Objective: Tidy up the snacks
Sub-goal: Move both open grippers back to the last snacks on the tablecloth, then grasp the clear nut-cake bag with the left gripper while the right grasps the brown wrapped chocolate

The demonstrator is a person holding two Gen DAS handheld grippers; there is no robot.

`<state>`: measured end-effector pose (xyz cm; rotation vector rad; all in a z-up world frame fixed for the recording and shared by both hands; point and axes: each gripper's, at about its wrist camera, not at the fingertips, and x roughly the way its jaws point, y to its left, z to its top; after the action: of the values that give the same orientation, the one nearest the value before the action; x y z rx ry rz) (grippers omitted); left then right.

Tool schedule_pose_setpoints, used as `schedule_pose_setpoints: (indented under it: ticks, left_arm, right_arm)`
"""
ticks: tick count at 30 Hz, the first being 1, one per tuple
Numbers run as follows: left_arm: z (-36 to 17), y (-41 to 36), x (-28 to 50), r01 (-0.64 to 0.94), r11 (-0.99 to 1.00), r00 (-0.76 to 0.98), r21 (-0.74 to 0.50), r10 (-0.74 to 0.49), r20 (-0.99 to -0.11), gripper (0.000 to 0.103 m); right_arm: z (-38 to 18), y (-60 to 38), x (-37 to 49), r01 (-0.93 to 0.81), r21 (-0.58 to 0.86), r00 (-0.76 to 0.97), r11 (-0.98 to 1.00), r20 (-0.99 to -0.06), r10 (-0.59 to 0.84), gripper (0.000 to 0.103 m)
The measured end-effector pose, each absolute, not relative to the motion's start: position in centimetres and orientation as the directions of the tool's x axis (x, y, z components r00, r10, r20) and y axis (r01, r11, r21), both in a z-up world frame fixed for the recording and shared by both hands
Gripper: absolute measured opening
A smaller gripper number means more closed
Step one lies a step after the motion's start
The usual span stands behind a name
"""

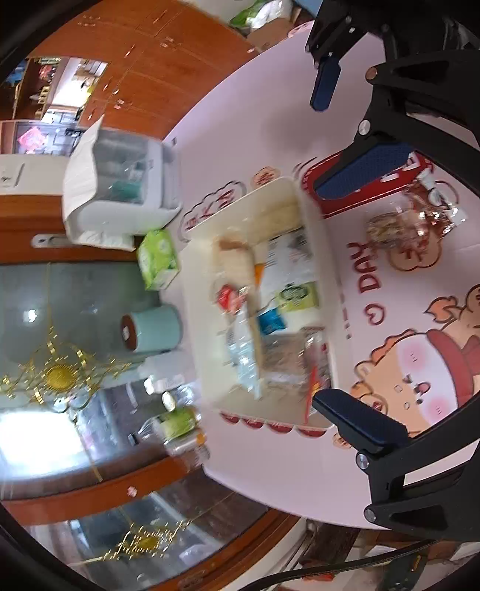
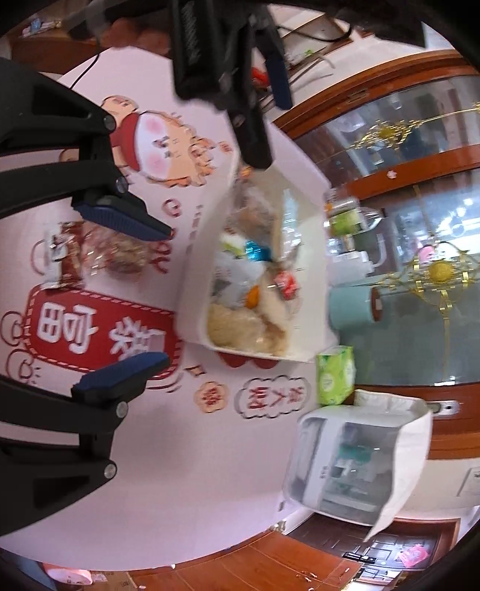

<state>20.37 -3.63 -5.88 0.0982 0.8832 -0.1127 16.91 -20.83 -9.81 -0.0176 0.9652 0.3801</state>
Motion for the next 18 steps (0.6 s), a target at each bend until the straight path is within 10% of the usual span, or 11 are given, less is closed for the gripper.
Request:
schedule_pose_setpoints:
  ticks: [18]
  left_arm:
    - [-18.8,-7.2,20.7,0.238,0.97,0.345,-0.049,-0.131,-0.93,0.102]
  right_arm:
    - [-20.4,-19.8,12.2,-0.44,0.145,0.311,0.886,-0.901,0.302,0.063]
